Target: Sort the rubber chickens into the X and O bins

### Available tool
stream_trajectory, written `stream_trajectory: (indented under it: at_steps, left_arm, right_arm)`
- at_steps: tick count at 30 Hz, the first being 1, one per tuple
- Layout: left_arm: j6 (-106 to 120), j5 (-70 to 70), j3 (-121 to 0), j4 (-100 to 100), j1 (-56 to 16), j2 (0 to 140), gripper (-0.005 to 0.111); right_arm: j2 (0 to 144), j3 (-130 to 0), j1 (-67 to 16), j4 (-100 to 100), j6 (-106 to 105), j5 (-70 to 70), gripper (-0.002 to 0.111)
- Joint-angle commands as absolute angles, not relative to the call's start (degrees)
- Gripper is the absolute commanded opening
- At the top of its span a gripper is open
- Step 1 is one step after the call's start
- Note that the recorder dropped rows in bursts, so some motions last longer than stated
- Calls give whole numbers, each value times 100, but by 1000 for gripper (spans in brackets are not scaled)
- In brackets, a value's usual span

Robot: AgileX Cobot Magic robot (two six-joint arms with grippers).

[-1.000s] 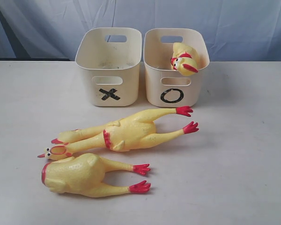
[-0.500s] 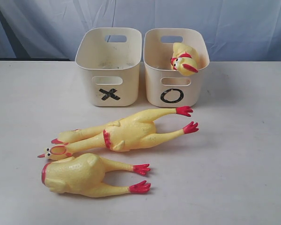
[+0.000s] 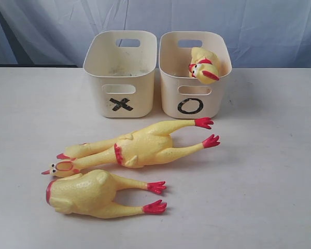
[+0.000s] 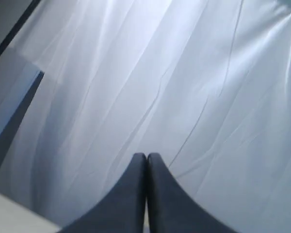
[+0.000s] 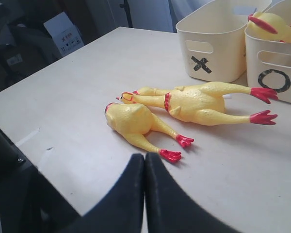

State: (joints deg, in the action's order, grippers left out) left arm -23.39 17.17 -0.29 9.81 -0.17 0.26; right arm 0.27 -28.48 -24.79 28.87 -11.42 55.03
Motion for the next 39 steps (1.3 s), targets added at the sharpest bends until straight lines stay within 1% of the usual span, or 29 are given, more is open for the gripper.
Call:
stream_trajectory:
  at_steps: [1, 3, 5, 8, 11, 13, 15, 20, 24, 26, 30, 39]
  left_arm:
    - [-3178, 2412, 0, 1076, -8, 0, 0]
    - [-3912, 1797, -73, 833, -19, 0, 0]
    - [-4552, 749, -324, 254, -19, 0, 0]
    - [-4749, -558, -637, -202, -19, 0, 0]
    - [-4695, -1079, -852, -182, -54, 0, 0]
    - [-4283, -1138, -959, 115, -155, 137, 0]
    - [-3507, -1173, -1102, 582, -324, 320, 0]
    - [-742, -1627, -1647, 1611, -731, 1138, 0]
    - [1371, -2074, -2060, 2208, -901, 1915, 0]
    - [2279, -2171, -2213, 2555, -928, 2299, 1]
    - [3940, -2396, -2500, 3452, -928, 3095, 7]
    - [7593, -3095, -2990, 4681, -928, 4689, 7]
  right_arm:
    - [0, -2819, -2462, 2915, -1203, 5537, 0]
    - [0, -2819, -2462, 2915, -1203, 5537, 0]
    - [0, -2819, -2462, 2915, -1203, 5549, 0]
    - [0, -2819, -2462, 2915, -1203, 5571, 0]
    - [0, -2819, -2462, 2915, -1203, 5571, 0]
    - [0, -2819, -2462, 2915, -1203, 5571, 0]
    - [0, -2819, -2462, 2915, -1203, 5560, 0]
    - [0, -2819, -2462, 2915, -1203, 5560, 0]
    - [0, -2819, -2462, 2915, -1203, 5560, 0]
    - [0, -2819, -2462, 2952, -1203, 5560, 0]
    - [0, -2819, -2462, 3100, -1203, 5507, 0]
    - [0, -2819, -2462, 3230, -1203, 5471, 0]
